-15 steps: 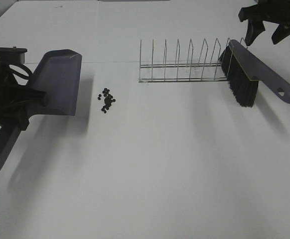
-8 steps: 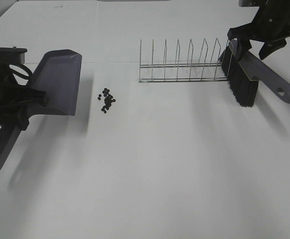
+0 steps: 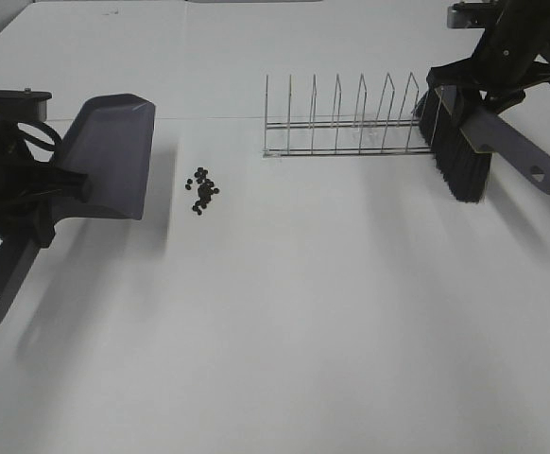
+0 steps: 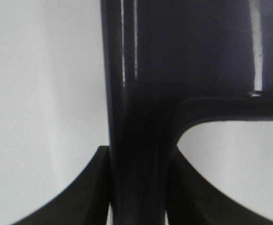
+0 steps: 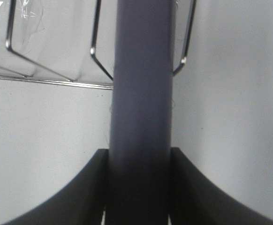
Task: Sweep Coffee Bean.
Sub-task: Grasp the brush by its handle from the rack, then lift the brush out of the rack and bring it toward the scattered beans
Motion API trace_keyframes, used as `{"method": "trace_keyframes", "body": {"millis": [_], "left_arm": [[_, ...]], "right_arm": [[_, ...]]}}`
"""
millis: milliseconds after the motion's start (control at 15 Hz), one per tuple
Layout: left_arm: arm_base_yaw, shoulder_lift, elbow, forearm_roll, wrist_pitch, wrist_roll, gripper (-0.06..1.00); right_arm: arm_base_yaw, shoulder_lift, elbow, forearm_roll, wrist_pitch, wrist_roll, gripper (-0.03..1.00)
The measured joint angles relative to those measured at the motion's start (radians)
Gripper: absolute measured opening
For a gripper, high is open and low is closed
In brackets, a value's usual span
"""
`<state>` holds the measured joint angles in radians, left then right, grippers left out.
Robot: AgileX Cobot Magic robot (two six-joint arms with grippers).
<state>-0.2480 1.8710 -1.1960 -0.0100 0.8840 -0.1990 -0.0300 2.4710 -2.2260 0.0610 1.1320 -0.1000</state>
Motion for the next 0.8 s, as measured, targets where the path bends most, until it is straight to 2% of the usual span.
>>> {"method": "trace_keyframes", "body": {"millis": [200,533,667,800], "left_arm": [[0.000,0.000,0.000,0.000,0.000,0.000,0.27],[0.000,0.000,0.000,0.000,0.000,0.000,0.27],[0.000,0.000,0.000,0.001,0.000,0.000,0.27],[-0.001,0.000,0.000,0.010,0.000,0.000,0.27]], "right_arm": [[0.000,-0.037,0.002,0.000,0.007,0.001,0.26],[0.000,-0.231,0.002,0.000,0.089,0.015,0.26],[0.000,-0.282,0.004,0.004,0.091,0.030,0.26],[0.000,-0.346,0.032,0.057,0.092,0.037,0.26]]}}
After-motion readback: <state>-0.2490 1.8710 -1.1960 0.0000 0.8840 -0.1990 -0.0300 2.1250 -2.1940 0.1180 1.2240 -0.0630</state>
